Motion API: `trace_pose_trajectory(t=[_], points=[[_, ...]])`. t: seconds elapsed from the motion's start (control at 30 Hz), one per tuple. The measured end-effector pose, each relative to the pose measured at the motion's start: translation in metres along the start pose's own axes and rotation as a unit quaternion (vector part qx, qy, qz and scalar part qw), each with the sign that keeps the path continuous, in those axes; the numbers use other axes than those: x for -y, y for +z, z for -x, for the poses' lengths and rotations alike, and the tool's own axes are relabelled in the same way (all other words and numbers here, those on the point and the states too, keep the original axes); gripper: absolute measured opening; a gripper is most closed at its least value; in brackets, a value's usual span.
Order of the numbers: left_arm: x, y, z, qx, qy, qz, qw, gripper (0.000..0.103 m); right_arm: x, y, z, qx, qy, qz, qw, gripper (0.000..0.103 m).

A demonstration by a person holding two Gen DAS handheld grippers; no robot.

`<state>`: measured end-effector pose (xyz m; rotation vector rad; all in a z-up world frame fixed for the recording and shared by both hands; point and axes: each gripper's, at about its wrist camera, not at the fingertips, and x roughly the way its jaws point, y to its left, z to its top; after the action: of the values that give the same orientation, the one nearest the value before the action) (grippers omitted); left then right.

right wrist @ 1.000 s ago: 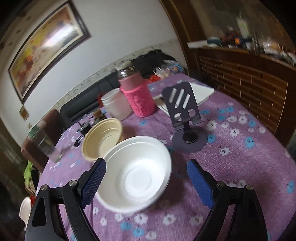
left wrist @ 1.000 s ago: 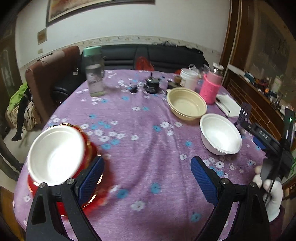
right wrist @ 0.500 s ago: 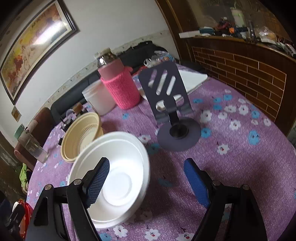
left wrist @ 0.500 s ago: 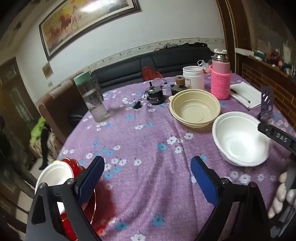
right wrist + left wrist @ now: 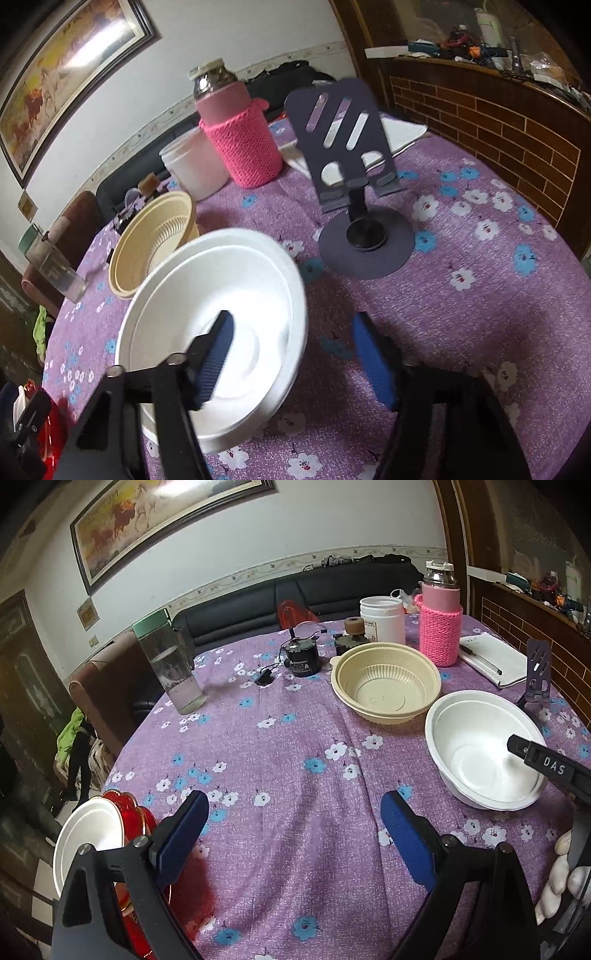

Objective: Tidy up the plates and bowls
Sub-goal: 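Move both grippers to the smaller white bowl and close on its rim, then lift the smaller white bowl and carry it toward the red plate stack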

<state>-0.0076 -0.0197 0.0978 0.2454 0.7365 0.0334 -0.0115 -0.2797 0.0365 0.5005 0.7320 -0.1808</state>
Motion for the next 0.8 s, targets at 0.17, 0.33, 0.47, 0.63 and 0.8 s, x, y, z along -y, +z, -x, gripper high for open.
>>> trace_pose_trajectory(t=[0.17,0.33,0.47,0.63,0.8], points=[[-0.003,-0.001,0.002,0.006,0.005,0.001,1.0000,0.094,-0.004,-0.005,-0.011,-0.027,0.025,0.005,0.999,0.032],[-0.004,0.000,0.005,0.012,0.007,0.001,0.9999,0.094,-0.014,-0.008,-0.008,-0.025,0.036,0.024,0.999,0.030],[-0.003,0.000,0.005,0.015,0.006,0.000,0.9999,0.094,-0.025,-0.012,-0.011,-0.042,0.067,0.039,0.996,0.029],[0.001,0.003,0.001,0.016,0.006,-0.004,0.9998,0.094,-0.038,-0.016,-0.014,-0.056,0.088,0.061,0.993,0.030],[0.000,0.013,-0.009,0.003,-0.022,0.008,0.9997,0.094,-0.037,-0.015,-0.015,-0.053,0.090,0.052,0.993,0.047]])
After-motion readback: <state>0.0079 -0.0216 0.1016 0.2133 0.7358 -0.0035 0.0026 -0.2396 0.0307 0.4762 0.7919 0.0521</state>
